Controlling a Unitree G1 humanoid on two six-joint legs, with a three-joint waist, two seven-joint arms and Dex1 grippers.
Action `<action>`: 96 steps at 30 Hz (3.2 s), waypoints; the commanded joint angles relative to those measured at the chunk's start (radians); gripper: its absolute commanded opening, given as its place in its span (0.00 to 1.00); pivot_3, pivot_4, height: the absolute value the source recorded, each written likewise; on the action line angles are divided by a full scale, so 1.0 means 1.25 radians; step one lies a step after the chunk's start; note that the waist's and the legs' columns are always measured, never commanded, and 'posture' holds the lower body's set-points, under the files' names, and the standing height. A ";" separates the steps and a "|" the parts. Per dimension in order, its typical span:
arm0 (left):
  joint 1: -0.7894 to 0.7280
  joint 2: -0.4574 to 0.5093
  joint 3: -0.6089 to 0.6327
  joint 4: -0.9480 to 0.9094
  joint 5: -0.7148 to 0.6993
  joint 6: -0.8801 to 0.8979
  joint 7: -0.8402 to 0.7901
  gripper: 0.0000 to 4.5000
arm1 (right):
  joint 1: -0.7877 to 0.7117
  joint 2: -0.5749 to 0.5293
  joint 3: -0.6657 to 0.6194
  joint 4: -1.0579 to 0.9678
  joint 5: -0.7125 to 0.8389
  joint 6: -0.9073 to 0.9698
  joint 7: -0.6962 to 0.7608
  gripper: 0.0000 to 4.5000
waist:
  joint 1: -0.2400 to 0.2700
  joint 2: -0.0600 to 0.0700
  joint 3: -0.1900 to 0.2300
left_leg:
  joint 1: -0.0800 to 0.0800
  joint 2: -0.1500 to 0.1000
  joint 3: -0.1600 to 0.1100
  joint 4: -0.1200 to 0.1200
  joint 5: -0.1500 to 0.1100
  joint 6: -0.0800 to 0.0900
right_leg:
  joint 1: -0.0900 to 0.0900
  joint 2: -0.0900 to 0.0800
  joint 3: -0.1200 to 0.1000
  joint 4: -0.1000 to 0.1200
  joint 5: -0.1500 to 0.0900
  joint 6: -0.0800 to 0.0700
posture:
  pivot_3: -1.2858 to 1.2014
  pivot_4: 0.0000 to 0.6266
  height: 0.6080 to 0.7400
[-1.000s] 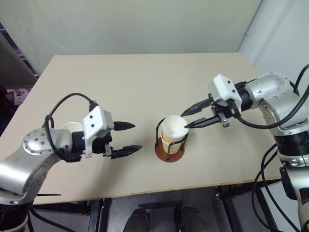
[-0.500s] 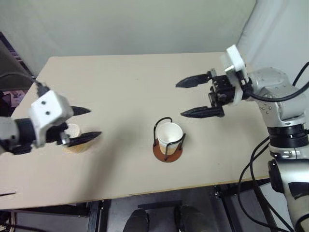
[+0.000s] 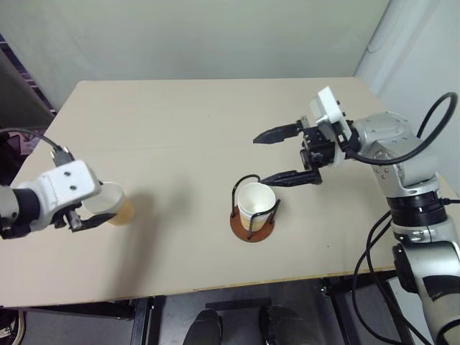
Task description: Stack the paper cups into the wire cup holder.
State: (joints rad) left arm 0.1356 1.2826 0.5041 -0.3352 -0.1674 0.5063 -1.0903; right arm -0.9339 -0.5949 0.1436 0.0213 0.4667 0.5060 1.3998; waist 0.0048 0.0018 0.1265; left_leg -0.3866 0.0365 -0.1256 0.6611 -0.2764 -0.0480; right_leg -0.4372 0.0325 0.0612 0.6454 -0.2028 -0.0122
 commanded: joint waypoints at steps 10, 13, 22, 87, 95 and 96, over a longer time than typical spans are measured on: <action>-0.011 -0.007 -0.091 0.013 0.051 -0.006 0.013 0.85 | 0.000 -0.013 -0.004 -0.030 -0.018 -0.014 -0.015 0.99 | 0.001 0.000 0.000 | -0.001 0.000 -0.001 0.000 -0.001 0.000 | 0.000 0.000 -0.001 0.000 0.000 0.000 | 0.52 0.24 1.00; -0.048 -0.010 -0.147 0.028 0.066 -0.007 0.037 0.70 | 0.000 -0.014 -0.004 -0.033 -0.019 -0.011 -0.020 1.00 | 0.001 0.000 0.000 | -0.001 0.000 -0.002 0.000 -0.001 -0.001 | 0.000 0.000 -0.001 0.001 0.000 0.000 | 0.52 0.24 1.00; -0.123 -0.006 -0.199 0.055 0.072 -0.014 0.039 0.01 | 0.024 -0.033 -0.030 -0.082 0.039 0.024 0.004 1.00 | 0.002 0.000 0.000 | -0.001 0.000 -0.002 0.001 -0.001 -0.001 | 0.000 0.000 -0.002 0.000 0.002 0.002 | 0.52 0.24 1.00; -0.815 -0.418 -0.532 0.126 -0.098 -0.142 -0.209 0.76 | 0.284 -0.319 -0.183 -0.109 0.057 -0.025 -0.017 1.00 | 0.009 0.000 -0.001 | -0.003 -0.004 0.005 0.014 -0.003 0.015 | 0.012 -0.002 0.007 -0.015 0.010 0.026 | 0.52 0.24 1.00; -0.398 -0.241 -0.154 0.024 -0.256 0.036 -0.186 0.76 | 0.215 -0.274 -0.188 0.085 0.088 -0.001 0.029 1.00 | -0.004 0.000 -0.001 | 0.000 -0.004 0.010 0.009 -0.003 0.015 | 0.009 -0.001 0.015 -0.015 0.009 0.027 | 0.52 0.24 1.00; -0.352 -0.242 -0.099 0.023 -0.283 0.058 -0.178 0.76 | 0.213 -0.275 -0.201 0.109 0.096 0.005 0.033 1.00 | -0.001 0.000 -0.001 | 0.000 -0.004 0.011 0.008 -0.003 0.015 | 0.009 -0.001 0.016 -0.015 0.009 0.027 | 0.52 0.24 1.00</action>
State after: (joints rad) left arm -0.3237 0.9667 0.2612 -0.2712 -0.4583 0.5434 -1.3262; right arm -0.6416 -0.9287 -0.0466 0.1347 0.5479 0.4999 1.4273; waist 0.0033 0.0021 0.1255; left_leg -0.3862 0.0314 -0.1097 0.6704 -0.2797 -0.0298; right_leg -0.4269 0.0307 0.0821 0.6272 -0.1918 0.0203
